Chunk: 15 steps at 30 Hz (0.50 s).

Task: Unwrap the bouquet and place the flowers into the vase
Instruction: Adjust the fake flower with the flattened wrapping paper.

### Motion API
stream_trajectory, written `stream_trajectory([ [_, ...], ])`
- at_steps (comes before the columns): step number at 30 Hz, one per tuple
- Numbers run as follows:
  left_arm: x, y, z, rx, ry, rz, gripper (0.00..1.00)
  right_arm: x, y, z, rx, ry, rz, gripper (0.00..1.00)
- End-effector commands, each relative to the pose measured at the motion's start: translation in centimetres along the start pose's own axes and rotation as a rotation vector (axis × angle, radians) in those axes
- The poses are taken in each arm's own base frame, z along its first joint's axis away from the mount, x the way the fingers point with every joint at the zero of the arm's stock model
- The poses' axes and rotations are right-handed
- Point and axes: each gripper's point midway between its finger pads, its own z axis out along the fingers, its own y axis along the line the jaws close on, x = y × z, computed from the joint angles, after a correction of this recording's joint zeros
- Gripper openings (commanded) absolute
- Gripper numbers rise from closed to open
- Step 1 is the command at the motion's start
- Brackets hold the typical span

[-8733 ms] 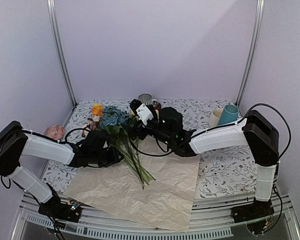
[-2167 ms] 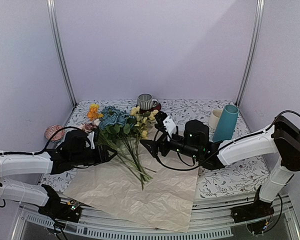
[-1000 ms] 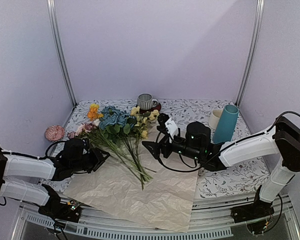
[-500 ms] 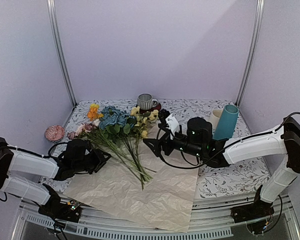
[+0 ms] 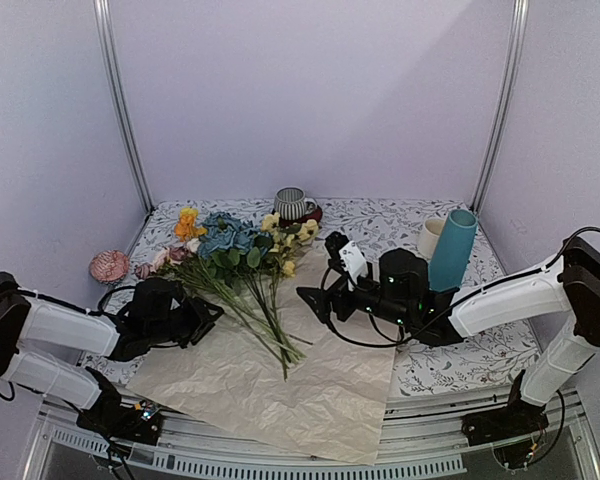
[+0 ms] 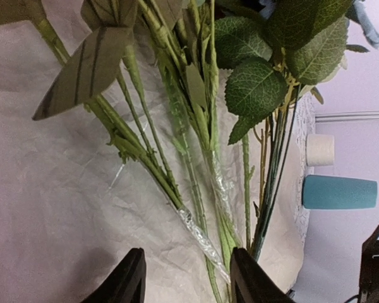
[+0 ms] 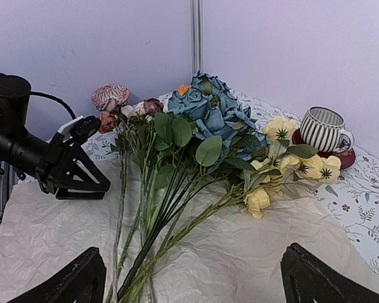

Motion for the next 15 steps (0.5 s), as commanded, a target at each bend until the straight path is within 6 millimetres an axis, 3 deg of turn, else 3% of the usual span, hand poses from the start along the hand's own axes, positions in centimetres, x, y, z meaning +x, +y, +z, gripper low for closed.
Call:
stream_trajectory([
  [1,-0.5,-0.8,0.4,0.034,-0.011,-0.039,0.47,-0.4,0.7,-0.1,-0.033,-0.032,-0.013,0.99],
  [15,0.0,-0.1,0.5,0.028,-0.012,-0.086,0.45,0.0,-0.7,0.3,0.048,-0.034,0.003,0.99],
])
